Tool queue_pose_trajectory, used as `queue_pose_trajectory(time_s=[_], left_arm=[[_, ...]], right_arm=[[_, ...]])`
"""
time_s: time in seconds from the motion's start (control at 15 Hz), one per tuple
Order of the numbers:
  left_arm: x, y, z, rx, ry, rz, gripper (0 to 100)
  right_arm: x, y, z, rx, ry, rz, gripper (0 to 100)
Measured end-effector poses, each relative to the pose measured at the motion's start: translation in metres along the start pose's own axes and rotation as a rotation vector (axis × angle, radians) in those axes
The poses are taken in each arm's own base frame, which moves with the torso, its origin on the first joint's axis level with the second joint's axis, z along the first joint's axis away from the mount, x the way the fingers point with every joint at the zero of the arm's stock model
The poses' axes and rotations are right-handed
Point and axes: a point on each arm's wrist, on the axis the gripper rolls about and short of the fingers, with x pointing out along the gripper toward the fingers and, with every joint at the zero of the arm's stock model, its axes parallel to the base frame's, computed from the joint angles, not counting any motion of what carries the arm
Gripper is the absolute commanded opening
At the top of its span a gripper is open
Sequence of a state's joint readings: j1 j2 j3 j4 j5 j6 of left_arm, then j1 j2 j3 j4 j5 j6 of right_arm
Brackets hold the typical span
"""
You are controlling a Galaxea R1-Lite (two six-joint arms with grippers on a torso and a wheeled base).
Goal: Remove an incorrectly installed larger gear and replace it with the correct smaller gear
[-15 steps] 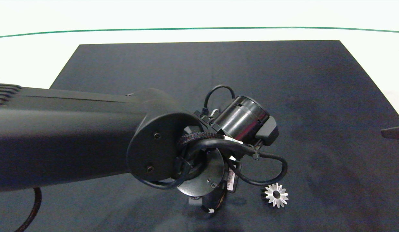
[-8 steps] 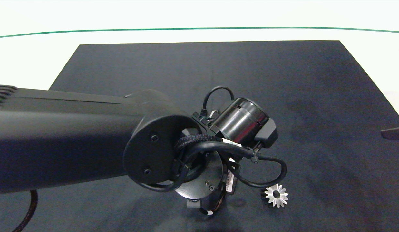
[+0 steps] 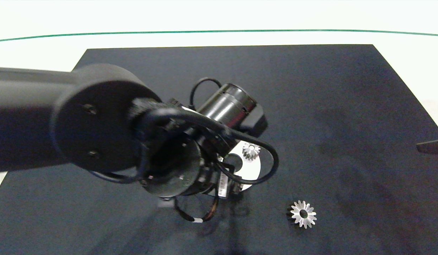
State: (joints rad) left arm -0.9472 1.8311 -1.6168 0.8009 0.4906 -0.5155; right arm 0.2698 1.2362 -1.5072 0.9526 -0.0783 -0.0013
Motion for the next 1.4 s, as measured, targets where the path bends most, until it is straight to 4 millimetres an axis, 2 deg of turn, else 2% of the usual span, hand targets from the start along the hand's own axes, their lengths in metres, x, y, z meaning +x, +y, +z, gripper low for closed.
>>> queue_pose_trajectory(time_s=[0.13, 0.27, 0.47, 0.6, 0.8, 0.87, 1.07, 1.4], left_arm=[[-0.031, 0.034, -0.002, -0.068, 0.012, 0.031, 95], [-0.072, 0.071, -0.007, -0.151, -0.03, 0.028, 94], [-0.124, 0.121, -0.028, -0.314, -0.126, 0.013, 91], [-0.147, 0.146, -0.051, -0.382, -0.169, 0.01, 91], [-0.166, 0.179, -0.073, -0.411, -0.191, 0.124, 88], [-0.173, 0.186, -0.079, -0.404, -0.198, 0.154, 85], [-0.189, 0.197, -0.096, -0.395, -0.24, 0.173, 85], [-0.201, 0.203, -0.113, -0.405, -0.261, 0.172, 76]], right_arm=[[0.001, 0.0, 0.0, -0.001, 0.003, 0.0, 100], [0.001, 0.0, 0.0, -0.013, 0.006, -0.002, 100], [0.004, -0.001, -0.004, -0.034, 0.024, -0.057, 100], [0.008, -0.001, -0.007, -0.061, 0.048, -0.098, 100], [0.009, -0.001, -0.011, -0.063, 0.06, -0.104, 100], [0.008, -0.002, -0.013, -0.061, 0.061, -0.111, 100], [0.006, -0.003, -0.023, -0.062, 0.068, -0.159, 100], [-0.001, -0.004, -0.031, -0.057, 0.037, -0.166, 100]])
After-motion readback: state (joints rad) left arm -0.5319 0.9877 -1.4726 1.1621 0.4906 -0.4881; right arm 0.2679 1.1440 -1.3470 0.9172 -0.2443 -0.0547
